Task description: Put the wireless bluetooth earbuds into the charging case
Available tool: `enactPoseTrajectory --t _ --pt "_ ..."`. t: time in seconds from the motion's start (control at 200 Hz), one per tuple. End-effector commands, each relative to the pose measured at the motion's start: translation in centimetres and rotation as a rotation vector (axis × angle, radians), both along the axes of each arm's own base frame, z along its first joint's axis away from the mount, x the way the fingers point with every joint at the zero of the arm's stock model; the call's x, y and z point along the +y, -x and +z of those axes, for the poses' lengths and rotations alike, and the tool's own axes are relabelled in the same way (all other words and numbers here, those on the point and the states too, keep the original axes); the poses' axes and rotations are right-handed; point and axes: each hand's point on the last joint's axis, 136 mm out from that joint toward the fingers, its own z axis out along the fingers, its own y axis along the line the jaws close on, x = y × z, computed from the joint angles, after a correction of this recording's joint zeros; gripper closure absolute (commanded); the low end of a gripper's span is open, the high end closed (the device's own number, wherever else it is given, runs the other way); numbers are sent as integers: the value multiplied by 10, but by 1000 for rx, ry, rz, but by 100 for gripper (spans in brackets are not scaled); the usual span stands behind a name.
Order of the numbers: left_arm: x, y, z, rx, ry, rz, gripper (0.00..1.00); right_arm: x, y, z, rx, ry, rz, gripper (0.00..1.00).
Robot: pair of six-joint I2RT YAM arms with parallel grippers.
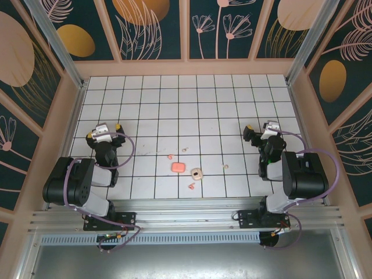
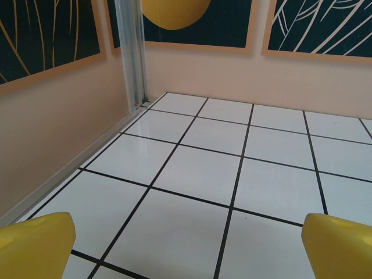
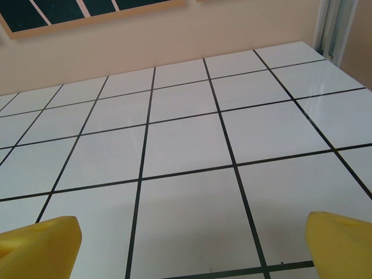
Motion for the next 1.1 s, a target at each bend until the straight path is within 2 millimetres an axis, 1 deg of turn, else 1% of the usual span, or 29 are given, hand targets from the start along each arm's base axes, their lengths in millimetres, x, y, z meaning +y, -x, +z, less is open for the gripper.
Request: enactPoseTrajectory --t 0.0,0.551,0.656,0.726,0.731,0.736,0.741,0.761,0.771,0.786,0.806,0.821,0.826,0.831,0.866,0.896,0.916,0.976,1.036,1.091 --pt "0 -5 10 -35 17 -5 1 -2 -4 15 -60 26 -12 1" --pt "0 -3 11 -41 14 -4 1 -3 -4 15 -57 25 -20 1" --pt "0 -5 16 -35 16 -5 1 -8 -8 24 -43 16 -50 1" --pt "-2 -8 25 -21 7 -12 1 -6 -9 31 -4 13 -37 1" --pt "-2 -9 24 -15 9 -13 1 -5 -10 34 -14 13 -35 1" --pt "-2 -8 24 -9 10 -13 1 -5 -10 32 1 12 -33 1" --pt "-3 -9 26 -7 13 -14 1 -5 -11 36 -10 11 -32 1" --pt "-2 -11 32 -6 28 -8 1 -4 -12 38 7 4 -28 1" --pt "-2 -11 29 17 35 -5 1 -3 -12 38 23 -2 -27 1" --pt "-2 -12 33 22 48 -5 1 -3 -11 39 41 -12 -25 1" --pt "-3 -13 32 49 61 -8 1 -1 -12 40 66 -26 -20 1" --pt "-5 -13 34 56 69 -16 1 0 -12 42 82 -39 -18 1" --pt "-5 -13 35 60 71 -19 1 0 -11 42 92 -43 -18 1" --pt "-5 -13 35 63 73 -20 1 1 -9 36 122 -50 -18 1" --pt "-10 -12 40 78 92 -43 1 4 -8 41 163 -83 -11 1" --pt "-13 -11 41 96 117 -58 1 8 -6 41 215 -108 -1 1" --pt "-15 -10 45 99 129 -72 1 11 -4 42 247 -122 7 1" --pt "-24 -7 47 138 174 -112 2 20 2 44 345 -153 23 1" --pt "-36 -3 52 170 213 -173 1 27 8 46 431 -162 19 1" --pt "-45 1 57 187 258 -211 4 36 17 45 508 -159 15 1"
